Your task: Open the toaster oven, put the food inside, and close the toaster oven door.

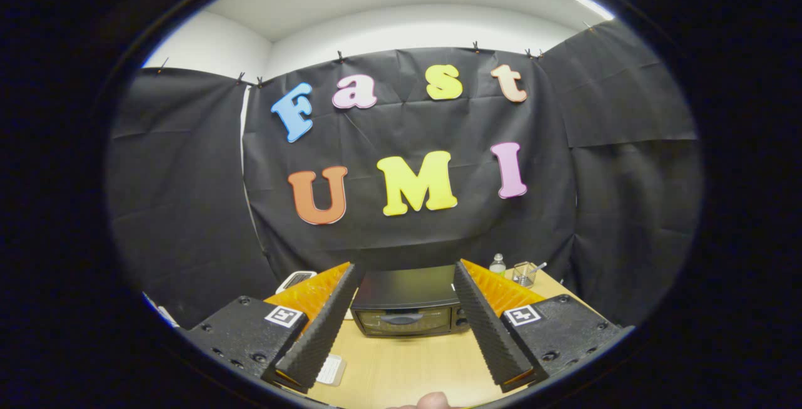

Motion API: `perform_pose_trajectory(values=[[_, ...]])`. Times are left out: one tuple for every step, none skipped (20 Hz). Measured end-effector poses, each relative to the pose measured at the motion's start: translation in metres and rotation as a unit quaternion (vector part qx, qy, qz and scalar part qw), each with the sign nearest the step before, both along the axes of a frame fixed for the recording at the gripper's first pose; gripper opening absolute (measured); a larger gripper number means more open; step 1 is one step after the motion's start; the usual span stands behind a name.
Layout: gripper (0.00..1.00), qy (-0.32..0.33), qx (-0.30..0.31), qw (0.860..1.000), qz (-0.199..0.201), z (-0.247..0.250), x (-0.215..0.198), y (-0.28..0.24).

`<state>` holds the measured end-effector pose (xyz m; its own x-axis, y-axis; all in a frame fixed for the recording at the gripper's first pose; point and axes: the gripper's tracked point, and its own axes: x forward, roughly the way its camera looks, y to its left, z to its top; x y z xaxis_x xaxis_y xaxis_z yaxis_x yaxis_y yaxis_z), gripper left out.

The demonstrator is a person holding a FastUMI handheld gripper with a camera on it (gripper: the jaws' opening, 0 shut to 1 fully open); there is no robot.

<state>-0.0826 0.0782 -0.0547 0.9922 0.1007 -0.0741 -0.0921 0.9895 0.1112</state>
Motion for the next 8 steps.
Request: perform_pose_trajectory(values=[[1.00,0.001,0.001,1.000,0.001,0.0001,0.0002,0.0000],[1.00,0.001,0.001,1.000,0.001,0.0001,0.0018,0.0000],[1.00,0.001,0.002,1.000,0.001,0.0004,0.0026,-0.0008],[1.00,0.001,0.001,1.000,0.001,-0.0002,0.0042,-0.0012],[1.00,-0.002,0.000,1.000,0.001,0.0006,0.0045,-0.0022],[1.00,-0.005,-0.002,1.000,0.000,0.0016,0.0063,-0.0029],[1.00,-0.005,-0.001,1.000,0.001,0.0016,0.0063,-0.0026],[1.00,-0.003,0.000,1.000,0.000,-0.0006,0.0073,-0.0022]])
